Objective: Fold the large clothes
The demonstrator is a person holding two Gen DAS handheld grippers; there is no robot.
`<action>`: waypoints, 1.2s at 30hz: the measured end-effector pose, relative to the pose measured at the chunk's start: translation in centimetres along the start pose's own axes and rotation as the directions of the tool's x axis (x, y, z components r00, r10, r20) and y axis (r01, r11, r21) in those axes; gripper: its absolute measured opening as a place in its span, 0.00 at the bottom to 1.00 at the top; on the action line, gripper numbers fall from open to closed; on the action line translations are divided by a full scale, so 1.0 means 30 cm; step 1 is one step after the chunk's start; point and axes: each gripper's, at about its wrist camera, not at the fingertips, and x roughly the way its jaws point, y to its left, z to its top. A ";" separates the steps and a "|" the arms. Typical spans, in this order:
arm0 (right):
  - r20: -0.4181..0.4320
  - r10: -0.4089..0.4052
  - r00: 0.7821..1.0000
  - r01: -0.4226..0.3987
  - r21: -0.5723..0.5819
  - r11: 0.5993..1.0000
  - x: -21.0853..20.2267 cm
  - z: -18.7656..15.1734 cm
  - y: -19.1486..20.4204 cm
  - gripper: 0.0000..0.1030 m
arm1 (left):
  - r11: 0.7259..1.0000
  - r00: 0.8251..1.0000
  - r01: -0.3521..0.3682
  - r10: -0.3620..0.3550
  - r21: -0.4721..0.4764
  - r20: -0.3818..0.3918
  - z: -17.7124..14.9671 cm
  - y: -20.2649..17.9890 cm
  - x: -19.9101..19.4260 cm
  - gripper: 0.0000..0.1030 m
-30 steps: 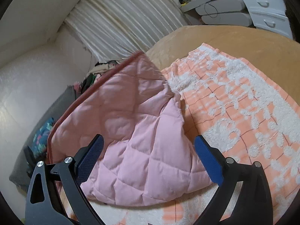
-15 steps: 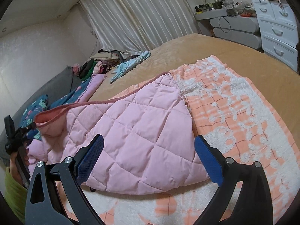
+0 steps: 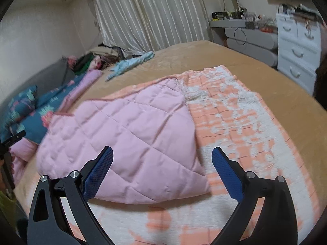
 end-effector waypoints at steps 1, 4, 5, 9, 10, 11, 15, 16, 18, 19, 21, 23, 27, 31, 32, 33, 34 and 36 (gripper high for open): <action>-0.008 -0.018 1.000 0.018 -0.009 1.000 0.009 -0.006 -0.002 0.94 | 1.000 1.000 -0.003 0.003 -0.005 -0.019 -0.023 0.011 0.020 0.91; -0.035 -0.038 0.999 0.037 -0.022 0.999 0.050 -0.022 -0.013 0.94 | 1.000 0.998 -0.014 0.013 -0.020 -0.066 -0.106 0.051 0.074 0.91; -0.047 -0.044 0.998 0.043 -0.026 0.999 0.069 -0.025 -0.018 0.94 | 0.999 0.996 -0.007 0.004 -0.035 -0.087 -0.136 0.069 0.098 0.91; -0.067 -0.090 0.994 0.086 -0.058 0.995 0.130 -0.033 -0.018 0.94 | 0.995 0.989 0.009 -0.024 -0.103 -0.144 -0.203 0.119 0.161 0.91; -0.071 -0.099 0.993 0.095 -0.063 0.994 0.150 -0.032 -0.020 0.94 | 0.993 0.988 0.021 -0.039 -0.118 -0.150 -0.212 0.127 0.174 0.91; -0.082 -0.100 0.992 0.095 -0.064 0.993 0.170 -0.030 -0.023 0.93 | 0.990 0.986 0.033 -0.054 -0.136 -0.155 -0.219 0.135 0.193 0.91; -0.111 -0.132 0.985 0.124 -0.070 0.990 0.249 -0.024 -0.034 0.89 | 0.984 0.984 0.068 -0.093 -0.164 -0.151 -0.223 0.118 0.228 0.89; -0.126 -0.122 0.985 0.114 -0.068 0.991 0.273 -0.022 -0.035 0.78 | 0.987 0.985 0.066 -0.088 -0.149 -0.145 -0.217 0.107 0.230 0.73; -0.153 -0.069 0.986 0.059 -0.066 0.996 0.302 -0.018 -0.023 0.43 | 0.992 0.989 0.064 -0.078 -0.110 -0.127 -0.192 0.077 0.222 0.38; -0.132 -0.089 0.987 0.078 -0.085 0.993 0.302 -0.007 0.001 0.32 | 0.994 0.990 0.056 -0.067 -0.093 -0.121 -0.180 0.065 0.219 0.27; -0.088 -0.106 0.990 0.097 -0.102 0.990 0.283 0.030 0.041 0.13 | 0.997 0.995 0.043 -0.048 -0.060 -0.089 -0.130 0.043 0.195 0.17; -0.040 -0.110 0.993 0.107 -0.078 0.991 0.260 0.091 0.055 0.12 | 0.998 0.998 0.030 -0.033 -0.046 -0.060 -0.074 0.033 0.181 0.16; 0.008 -0.119 0.993 0.119 -0.076 0.990 0.274 0.199 0.071 0.12 | 0.998 1.000 0.007 -0.009 -0.054 -0.021 0.028 0.032 0.192 0.16; -0.022 -0.162 0.987 0.159 -0.086 0.983 0.355 0.244 0.073 0.12 | 0.997 0.998 -0.032 0.029 -0.069 -0.051 0.066 0.038 0.275 0.16; -0.035 -0.171 0.985 0.167 -0.085 0.982 0.373 0.238 0.068 0.12 | 0.996 0.997 -0.038 0.033 -0.077 -0.067 0.065 0.041 0.302 0.16; -0.046 -0.179 0.983 0.175 -0.085 0.981 0.396 0.235 0.063 0.12 | 0.996 0.996 -0.043 0.036 -0.076 -0.079 0.063 0.041 0.322 0.16; -0.057 -0.186 0.981 0.180 -0.086 0.980 0.416 0.228 0.060 0.12 | 0.996 0.994 -0.057 0.051 -0.064 -0.093 0.057 0.035 0.348 0.16; -0.084 -0.193 0.978 0.187 -0.073 0.980 0.460 0.211 0.044 0.12 | 0.996 0.992 -0.073 0.068 -0.048 -0.109 0.042 0.030 0.378 0.16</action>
